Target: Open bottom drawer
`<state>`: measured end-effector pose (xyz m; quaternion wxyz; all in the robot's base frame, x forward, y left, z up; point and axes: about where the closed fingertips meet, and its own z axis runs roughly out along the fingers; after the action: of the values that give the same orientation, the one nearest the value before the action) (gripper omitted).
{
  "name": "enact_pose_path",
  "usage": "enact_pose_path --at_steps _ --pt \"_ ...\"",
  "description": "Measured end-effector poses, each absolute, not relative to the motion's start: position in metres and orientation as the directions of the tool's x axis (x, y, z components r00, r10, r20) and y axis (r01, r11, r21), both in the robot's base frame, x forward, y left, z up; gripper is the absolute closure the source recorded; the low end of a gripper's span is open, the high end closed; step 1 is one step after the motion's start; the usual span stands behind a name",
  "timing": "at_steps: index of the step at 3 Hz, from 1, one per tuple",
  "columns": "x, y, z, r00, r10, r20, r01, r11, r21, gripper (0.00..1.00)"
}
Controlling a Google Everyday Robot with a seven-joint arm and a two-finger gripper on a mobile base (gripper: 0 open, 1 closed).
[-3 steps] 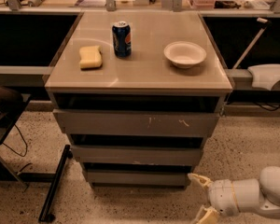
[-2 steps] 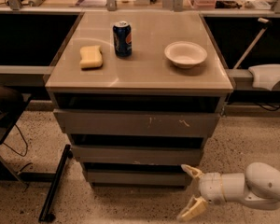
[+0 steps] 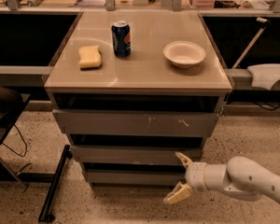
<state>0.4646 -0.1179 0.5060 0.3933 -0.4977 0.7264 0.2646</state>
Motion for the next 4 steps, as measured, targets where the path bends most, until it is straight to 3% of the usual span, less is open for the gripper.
enact_pose_path --at_steps 2,3,4 --pt "0.449 -0.132 0.433 -0.317 -0.702 -0.638 -0.899 0.436 -0.033 0.0" --pt "0.459 -0.182 0.385 -0.427 -0.722 -0.544 -0.829 0.553 -0.084 0.0" --pt "0.474 -0.204 0.385 -0.436 -0.725 -0.533 -0.792 0.59 -0.155 0.0"
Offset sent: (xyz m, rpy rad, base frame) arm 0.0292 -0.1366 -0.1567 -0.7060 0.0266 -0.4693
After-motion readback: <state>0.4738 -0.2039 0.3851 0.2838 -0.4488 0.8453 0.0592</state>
